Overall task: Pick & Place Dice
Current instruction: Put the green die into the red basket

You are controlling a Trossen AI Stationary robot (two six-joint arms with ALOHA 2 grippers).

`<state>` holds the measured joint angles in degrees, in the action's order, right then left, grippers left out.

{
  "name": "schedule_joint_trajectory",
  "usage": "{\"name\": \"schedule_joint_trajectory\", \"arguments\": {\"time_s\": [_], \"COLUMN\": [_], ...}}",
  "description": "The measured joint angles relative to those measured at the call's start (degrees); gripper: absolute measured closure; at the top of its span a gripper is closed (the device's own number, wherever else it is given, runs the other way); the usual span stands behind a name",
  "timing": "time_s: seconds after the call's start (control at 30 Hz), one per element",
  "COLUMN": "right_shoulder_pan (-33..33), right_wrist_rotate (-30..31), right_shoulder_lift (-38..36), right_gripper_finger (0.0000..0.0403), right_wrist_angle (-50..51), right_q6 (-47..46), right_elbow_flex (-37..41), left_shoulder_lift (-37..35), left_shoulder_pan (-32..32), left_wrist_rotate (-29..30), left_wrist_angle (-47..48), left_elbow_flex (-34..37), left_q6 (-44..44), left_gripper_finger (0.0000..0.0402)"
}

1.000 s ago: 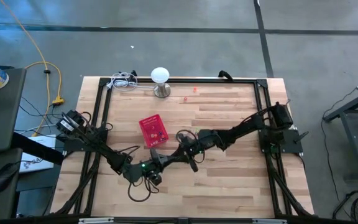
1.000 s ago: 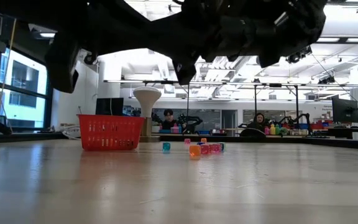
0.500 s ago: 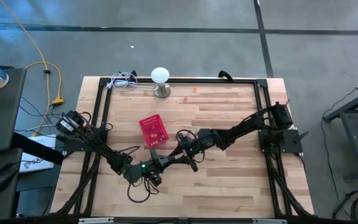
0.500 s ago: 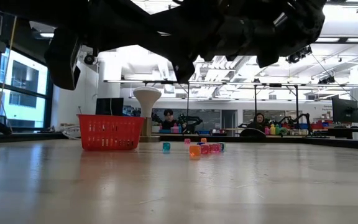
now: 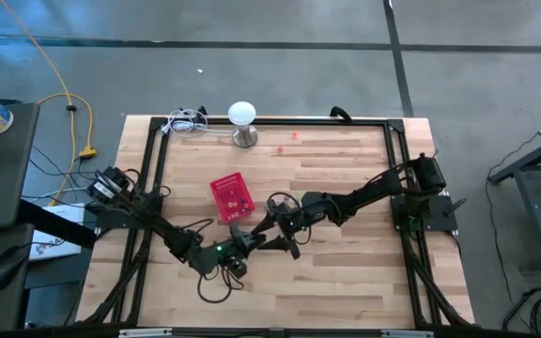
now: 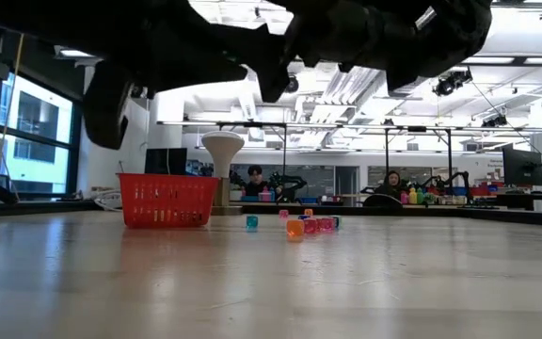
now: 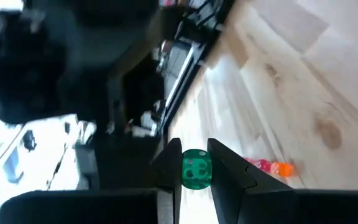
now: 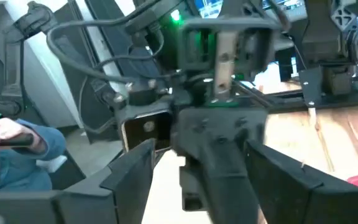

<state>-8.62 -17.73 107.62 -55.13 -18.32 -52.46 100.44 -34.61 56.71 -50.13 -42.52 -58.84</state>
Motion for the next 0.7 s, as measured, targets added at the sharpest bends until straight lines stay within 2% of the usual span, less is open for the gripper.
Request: {"name": "schedule_joint_trajectory", "arguments": {"time_s": [0.13,0.33,0.43,0.53,0.7], "right_shoulder_pan": [-0.14,-1.05,-2.16,-2.83,-5.71], "right_wrist_rotate": [-0.12,3.18,5.95,11.91,26.90], "right_shoulder_lift": [0.08,0.06,0.21,0.17,0.19], "right_gripper_finger": [0.0155,0.0155,0.0155,0.0155,0.0155], "right_wrist_angle": [-0.12,0.13,0.99,1.01,2.01], "right_q6": [0.93,2.85,3.53,5.86,16.77], "right_elbow_flex": [0.12,0.14,0.25,0.23,0.25], "left_shoulder_lift": [0.00,0.00,-0.15,-0.15,-0.15], "left_shoulder_pan": [0.00,0.95,2.38,3.86,5.56], "left_wrist_rotate": [5.11,12.61,13.09,11.98,6.82], "left_wrist_angle": [0.15,0.75,4.65,11.71,21.52], "left_elbow_flex": [0.00,0.00,0.00,0.00,0.02], "left_q6": [9.05,21.45,29.12,39.47,53.16], "left_gripper_finger": [0.0355,0.0355,0.0355,0.0355,0.0355]}}
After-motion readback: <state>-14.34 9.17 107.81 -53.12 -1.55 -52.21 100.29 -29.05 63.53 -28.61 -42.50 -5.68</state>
